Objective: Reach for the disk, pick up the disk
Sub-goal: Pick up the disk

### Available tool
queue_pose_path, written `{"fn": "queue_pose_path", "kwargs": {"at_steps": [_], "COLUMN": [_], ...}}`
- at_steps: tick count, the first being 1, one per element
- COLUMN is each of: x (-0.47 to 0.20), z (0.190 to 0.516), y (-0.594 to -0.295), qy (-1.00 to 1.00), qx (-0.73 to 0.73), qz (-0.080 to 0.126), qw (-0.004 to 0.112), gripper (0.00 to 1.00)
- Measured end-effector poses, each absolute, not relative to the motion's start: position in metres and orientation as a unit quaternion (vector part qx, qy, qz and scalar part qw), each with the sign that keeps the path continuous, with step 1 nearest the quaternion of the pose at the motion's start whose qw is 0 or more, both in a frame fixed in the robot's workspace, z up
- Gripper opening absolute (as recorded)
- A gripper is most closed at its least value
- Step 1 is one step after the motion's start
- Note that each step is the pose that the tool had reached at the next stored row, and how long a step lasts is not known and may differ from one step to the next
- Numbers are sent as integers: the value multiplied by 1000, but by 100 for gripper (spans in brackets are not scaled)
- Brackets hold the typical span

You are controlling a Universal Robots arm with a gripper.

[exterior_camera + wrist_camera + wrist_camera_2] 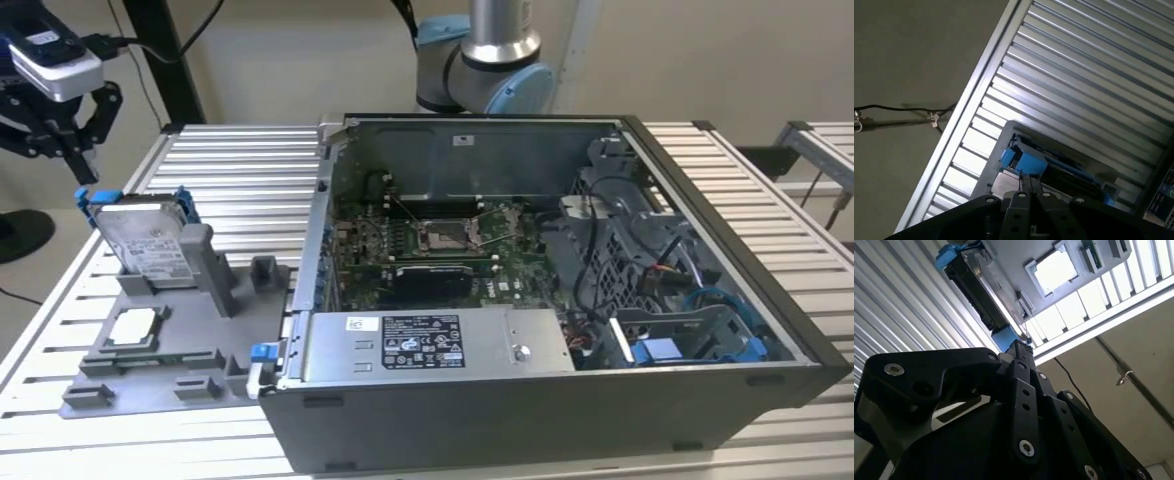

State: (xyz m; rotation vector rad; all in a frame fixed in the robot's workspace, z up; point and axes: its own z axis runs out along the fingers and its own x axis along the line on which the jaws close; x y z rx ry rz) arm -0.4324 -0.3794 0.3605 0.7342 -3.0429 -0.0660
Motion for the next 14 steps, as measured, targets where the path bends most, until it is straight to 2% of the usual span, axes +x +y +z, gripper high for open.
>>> {"fn": "queue_pose_path", "kwargs": {"at_steps": [14], "x": [-432], "z": [360], "y": [-379], "qy": [-937], "qx": [348], "qz": [-20], "qw": [8], "gripper": [0]}}
